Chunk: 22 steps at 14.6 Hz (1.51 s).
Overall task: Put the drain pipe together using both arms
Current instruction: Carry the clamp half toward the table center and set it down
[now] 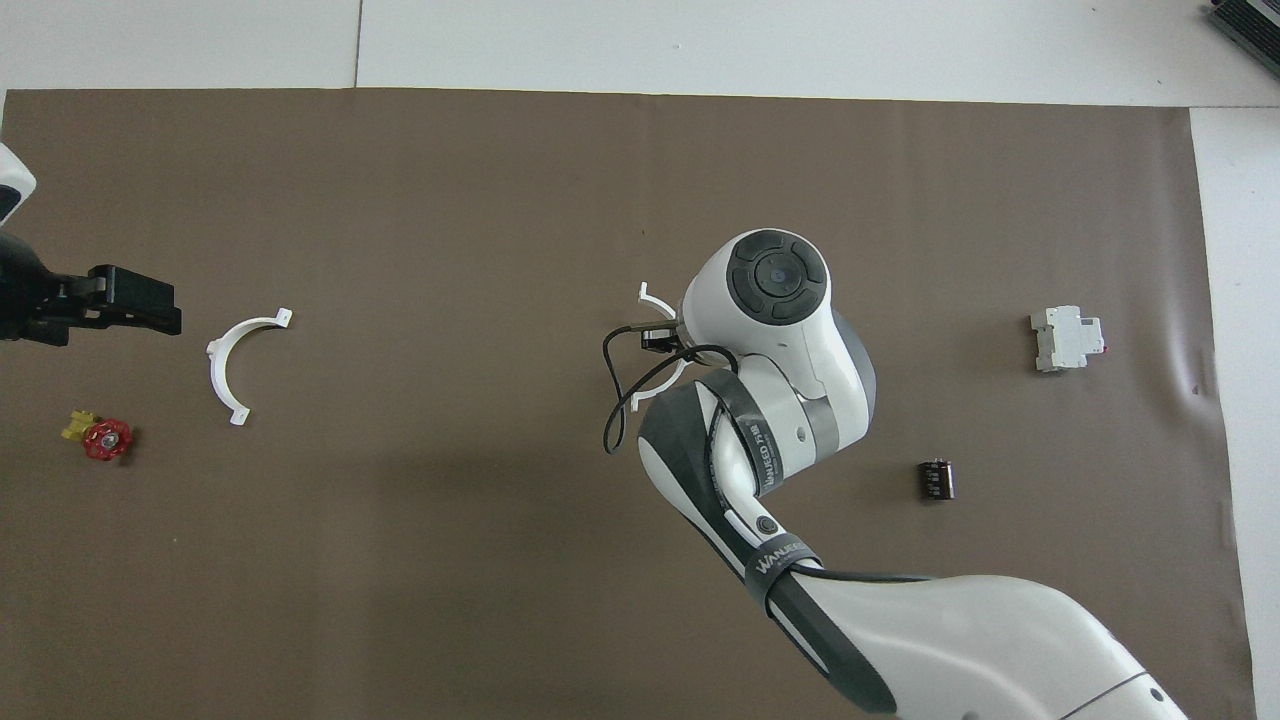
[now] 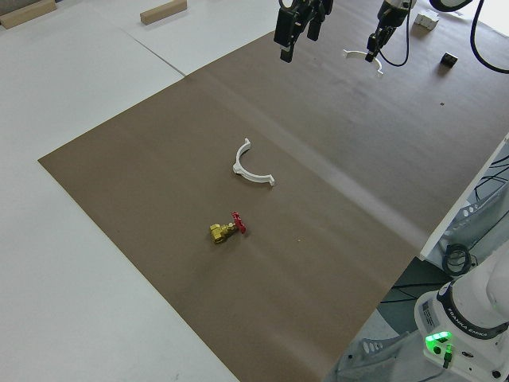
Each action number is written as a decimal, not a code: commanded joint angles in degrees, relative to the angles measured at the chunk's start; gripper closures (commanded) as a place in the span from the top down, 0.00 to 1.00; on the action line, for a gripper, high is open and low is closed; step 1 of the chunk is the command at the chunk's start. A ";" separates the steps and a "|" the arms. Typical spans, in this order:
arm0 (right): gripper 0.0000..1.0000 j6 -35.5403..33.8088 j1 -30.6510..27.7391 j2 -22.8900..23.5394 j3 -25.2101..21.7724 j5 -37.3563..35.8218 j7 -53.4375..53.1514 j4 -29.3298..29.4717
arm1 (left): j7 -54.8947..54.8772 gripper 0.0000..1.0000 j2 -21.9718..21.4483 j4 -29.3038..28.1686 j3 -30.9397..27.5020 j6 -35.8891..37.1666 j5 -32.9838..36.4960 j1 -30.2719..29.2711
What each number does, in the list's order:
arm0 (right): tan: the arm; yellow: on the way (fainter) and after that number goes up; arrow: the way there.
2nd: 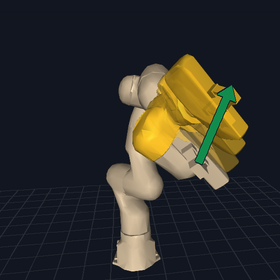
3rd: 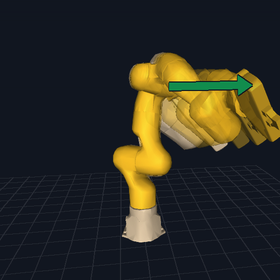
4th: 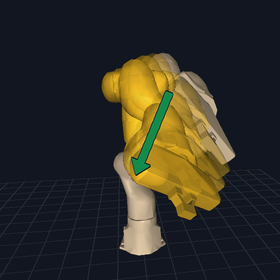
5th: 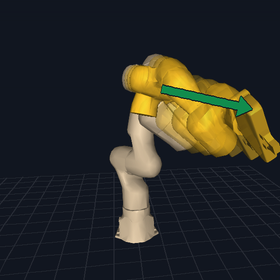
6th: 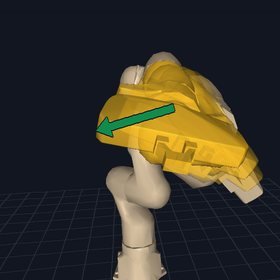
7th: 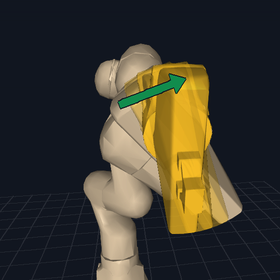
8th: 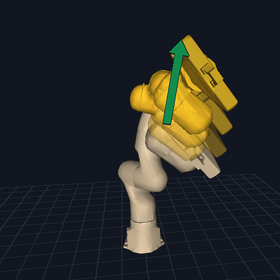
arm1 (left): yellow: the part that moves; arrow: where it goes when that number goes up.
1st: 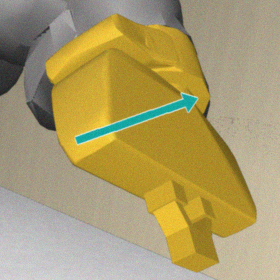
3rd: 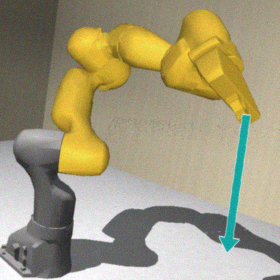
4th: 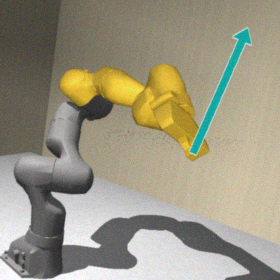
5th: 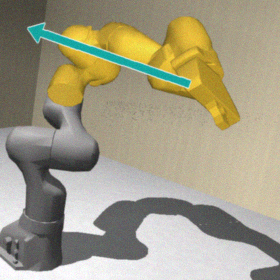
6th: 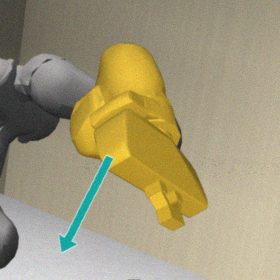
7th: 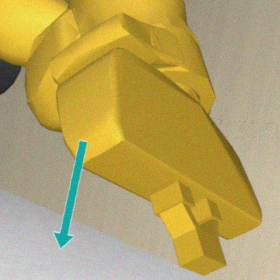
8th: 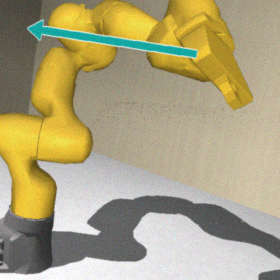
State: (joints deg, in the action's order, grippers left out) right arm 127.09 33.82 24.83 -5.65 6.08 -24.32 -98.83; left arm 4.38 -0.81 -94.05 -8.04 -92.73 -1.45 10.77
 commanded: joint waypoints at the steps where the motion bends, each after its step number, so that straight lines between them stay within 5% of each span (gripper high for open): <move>1: 0.00 1.41 1.41 0.83 -0.23 -1.77 -1.60 -1.19 | 0.54 1.00 -0.34 -0.08 0.30 -0.26 -0.57 -0.31; 15: 0.00 5.54 3.27 0.84 -0.15 -4.49 -1.96 -5.93 | 0.54 1.00 -0.34 -0.08 0.30 0.00 -0.57 -0.31; 16: 0.37 5.54 3.18 0.84 -0.15 -4.49 -1.96 -5.93 | 0.54 1.00 -0.34 -0.08 0.30 0.00 -0.57 -0.31; 17: 0.94 5.54 3.27 0.84 -0.15 -4.49 -2.04 -5.93 | 0.54 1.00 -0.34 -0.08 0.30 0.00 -0.57 -0.31; 18: 1.00 5.54 3.44 0.84 -0.15 -4.49 -2.05 -5.76 | 0.54 1.00 -0.34 -0.08 0.30 -0.08 -0.57 -0.31; 22: 1.00 5.37 3.53 -0.21 -0.15 -4.41 -2.13 -4.88 | -0.07 1.00 -0.25 -0.08 0.30 -0.26 -0.48 -0.31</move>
State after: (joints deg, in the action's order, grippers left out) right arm 131.63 37.22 26.02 -5.79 2.78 -24.45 -103.33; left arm 4.38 -0.81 -94.05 -8.03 -92.73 -1.45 10.77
